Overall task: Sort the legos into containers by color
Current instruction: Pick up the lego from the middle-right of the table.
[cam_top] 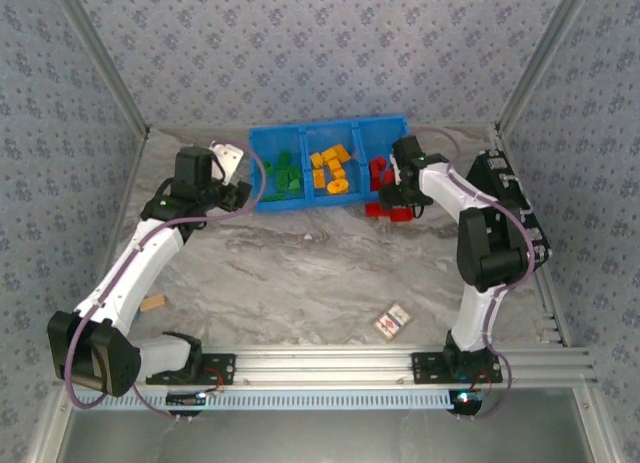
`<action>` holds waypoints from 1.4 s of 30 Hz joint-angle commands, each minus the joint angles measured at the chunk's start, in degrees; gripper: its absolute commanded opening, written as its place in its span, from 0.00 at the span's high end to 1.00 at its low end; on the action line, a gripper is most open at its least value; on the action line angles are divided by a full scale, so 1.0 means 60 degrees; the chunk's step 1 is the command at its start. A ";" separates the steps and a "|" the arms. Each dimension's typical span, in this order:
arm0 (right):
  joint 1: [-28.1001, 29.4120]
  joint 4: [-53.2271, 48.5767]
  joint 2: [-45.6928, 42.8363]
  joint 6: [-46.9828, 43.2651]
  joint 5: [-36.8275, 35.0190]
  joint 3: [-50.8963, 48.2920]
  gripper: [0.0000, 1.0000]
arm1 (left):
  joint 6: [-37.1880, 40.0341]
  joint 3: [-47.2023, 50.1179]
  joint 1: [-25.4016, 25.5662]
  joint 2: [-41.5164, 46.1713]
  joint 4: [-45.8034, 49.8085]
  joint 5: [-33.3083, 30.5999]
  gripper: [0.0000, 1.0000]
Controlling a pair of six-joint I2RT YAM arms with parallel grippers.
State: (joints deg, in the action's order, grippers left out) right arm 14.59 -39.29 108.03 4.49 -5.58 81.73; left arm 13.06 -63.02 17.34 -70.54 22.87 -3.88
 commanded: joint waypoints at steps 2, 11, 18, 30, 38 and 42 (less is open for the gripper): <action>-0.0069 -0.0191 0.0270 0.0273 0.0010 -0.0240 0.16 | 0.0153 -0.0043 -0.0078 0.0214 -0.0196 0.0024 0.26; -0.0203 0.0016 0.0893 0.0336 0.0079 -0.0245 0.05 | 0.0138 -0.0112 -0.0129 0.0113 -0.0187 0.0051 0.26; -0.0320 0.0197 0.1283 0.0409 0.0125 -0.0127 0.11 | 0.0138 -0.0129 -0.0166 0.0039 -0.0182 0.0075 0.26; -0.0395 0.0162 0.1438 0.0329 0.0146 0.0008 0.32 | 0.0123 -0.0098 -0.0180 -0.0063 -0.0222 0.0102 0.26; -0.0326 -0.0299 0.0664 0.0222 0.0070 0.0039 0.44 | 0.0095 -0.0043 -0.0186 -0.0048 -0.0260 0.0188 0.26; -0.0126 -0.0731 0.0030 0.0152 -0.0034 0.0421 0.45 | 0.0065 -0.0014 -0.0195 -0.0066 -0.0287 0.0243 0.26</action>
State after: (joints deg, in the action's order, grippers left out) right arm 13.04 -40.16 112.95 6.37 -4.29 81.03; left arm 13.06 -63.02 16.49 -70.61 22.50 -3.66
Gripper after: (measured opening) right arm 0.621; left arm 0.738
